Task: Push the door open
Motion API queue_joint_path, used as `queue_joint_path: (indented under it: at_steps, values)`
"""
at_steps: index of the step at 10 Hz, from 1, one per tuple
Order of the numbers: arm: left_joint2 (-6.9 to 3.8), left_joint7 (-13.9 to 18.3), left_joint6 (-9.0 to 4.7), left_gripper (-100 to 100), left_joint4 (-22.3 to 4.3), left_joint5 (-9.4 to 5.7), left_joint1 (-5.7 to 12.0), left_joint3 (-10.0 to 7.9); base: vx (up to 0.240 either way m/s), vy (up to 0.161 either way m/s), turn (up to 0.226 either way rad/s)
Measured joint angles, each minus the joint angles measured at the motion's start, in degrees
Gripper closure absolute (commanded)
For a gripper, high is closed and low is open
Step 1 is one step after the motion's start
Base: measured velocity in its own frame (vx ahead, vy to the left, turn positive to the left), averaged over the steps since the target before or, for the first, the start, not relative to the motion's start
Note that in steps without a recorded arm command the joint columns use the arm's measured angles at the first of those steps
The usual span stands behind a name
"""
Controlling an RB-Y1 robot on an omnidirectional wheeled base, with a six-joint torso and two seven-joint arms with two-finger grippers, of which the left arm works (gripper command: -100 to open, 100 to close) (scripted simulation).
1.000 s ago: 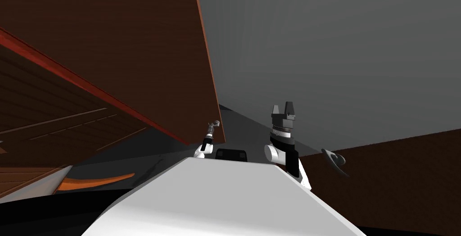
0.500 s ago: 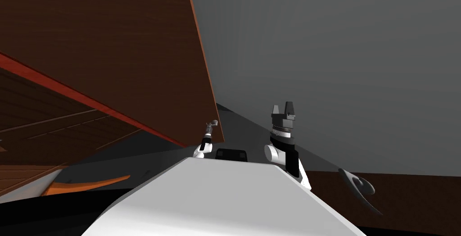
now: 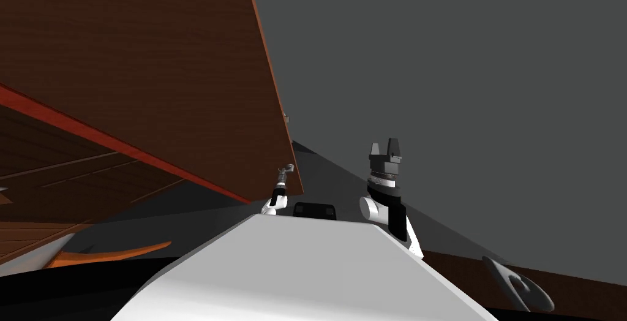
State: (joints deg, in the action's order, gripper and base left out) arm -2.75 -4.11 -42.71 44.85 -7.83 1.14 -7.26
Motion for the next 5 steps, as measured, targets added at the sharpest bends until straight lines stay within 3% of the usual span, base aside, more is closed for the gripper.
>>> queue_joint_path:
  at_steps: [2, 3, 5]
  values:
    - [-0.32, -0.2, -0.43, 100, -0.5, -0.60, 0.32, -1.05, 0.194, -0.044, 0.050]
    - [-0.21, -0.6, 0.24, 100, 0.7, -0.90, -0.15, -1.61, 0.204, -0.056, 0.049]
    - [-0.48, -0.9, -0.36, 100, -0.2, -1.63, 0.49, -2.92, 0.190, -0.058, 0.056]
